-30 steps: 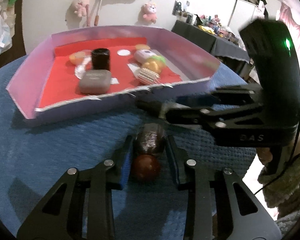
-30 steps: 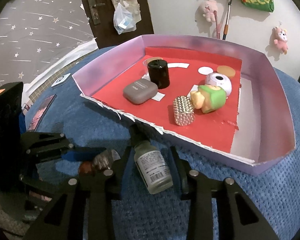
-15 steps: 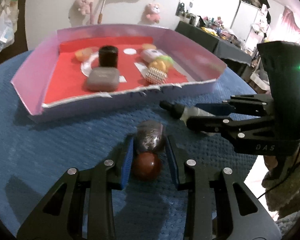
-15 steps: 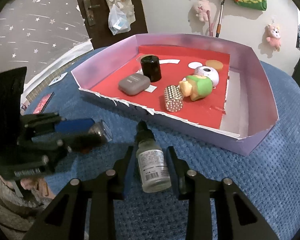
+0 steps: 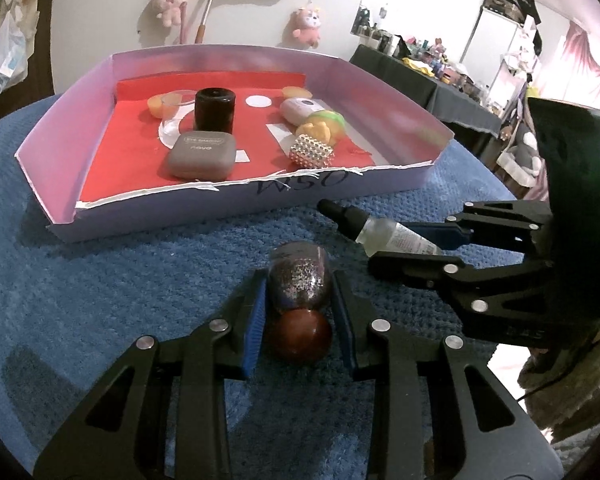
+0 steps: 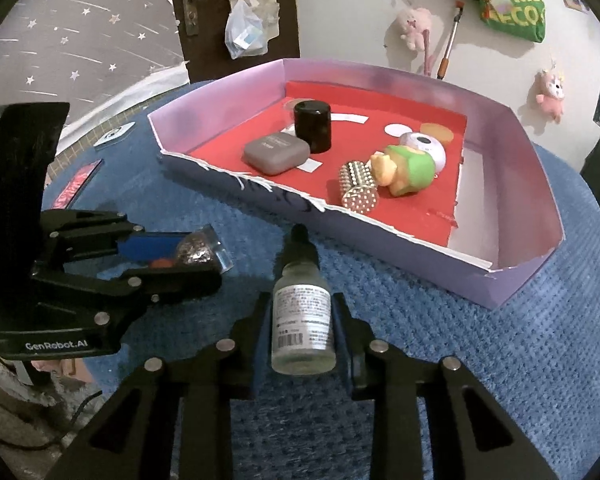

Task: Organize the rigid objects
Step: 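Carry the brown bottle and dropper bottle into the box and lower them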

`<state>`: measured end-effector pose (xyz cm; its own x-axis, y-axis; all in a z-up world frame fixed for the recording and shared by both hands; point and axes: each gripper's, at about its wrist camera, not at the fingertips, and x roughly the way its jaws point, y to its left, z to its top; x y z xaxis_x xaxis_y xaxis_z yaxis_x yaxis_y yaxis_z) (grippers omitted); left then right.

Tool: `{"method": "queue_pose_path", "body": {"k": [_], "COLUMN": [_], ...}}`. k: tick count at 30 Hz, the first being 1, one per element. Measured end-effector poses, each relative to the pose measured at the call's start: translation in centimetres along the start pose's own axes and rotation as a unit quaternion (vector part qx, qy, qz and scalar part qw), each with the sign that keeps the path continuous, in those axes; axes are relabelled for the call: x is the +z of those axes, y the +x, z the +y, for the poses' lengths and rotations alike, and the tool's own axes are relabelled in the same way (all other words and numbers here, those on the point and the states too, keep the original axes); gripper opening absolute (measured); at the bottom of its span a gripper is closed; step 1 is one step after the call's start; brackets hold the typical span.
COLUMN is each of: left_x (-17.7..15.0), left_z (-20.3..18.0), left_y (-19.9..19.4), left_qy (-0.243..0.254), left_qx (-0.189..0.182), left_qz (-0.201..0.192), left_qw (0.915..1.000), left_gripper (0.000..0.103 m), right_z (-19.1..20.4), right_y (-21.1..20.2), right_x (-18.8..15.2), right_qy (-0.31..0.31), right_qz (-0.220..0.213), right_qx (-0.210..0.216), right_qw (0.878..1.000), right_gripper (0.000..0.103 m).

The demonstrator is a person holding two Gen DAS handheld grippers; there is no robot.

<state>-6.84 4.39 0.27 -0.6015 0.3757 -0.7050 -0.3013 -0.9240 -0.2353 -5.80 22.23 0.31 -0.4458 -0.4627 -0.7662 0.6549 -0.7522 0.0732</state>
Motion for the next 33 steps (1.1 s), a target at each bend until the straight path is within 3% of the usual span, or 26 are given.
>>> {"method": "queue_pose_path", "body": {"k": [15,33], "left_x": [1.7,4.7], "left_z": [0.7,1.2], "left_y": [-3.1,-4.8], "left_qy": [-0.002,0.002], "left_qx": [0.002,0.01], "left_qz": [-0.041,-0.074], "left_qw": [0.9992,0.9972], "left_gripper": [0.029,0.029], "right_z": [1.2,1.2], "right_y": [-3.6,-5.4], "right_x": [1.8,4.1], "right_qy": [0.021,0.019], "right_qz": [-0.043,-0.071], "right_qx": [0.082,0.074], "right_qw": [0.995,0.995], "right_gripper": [0.03,0.03]}}
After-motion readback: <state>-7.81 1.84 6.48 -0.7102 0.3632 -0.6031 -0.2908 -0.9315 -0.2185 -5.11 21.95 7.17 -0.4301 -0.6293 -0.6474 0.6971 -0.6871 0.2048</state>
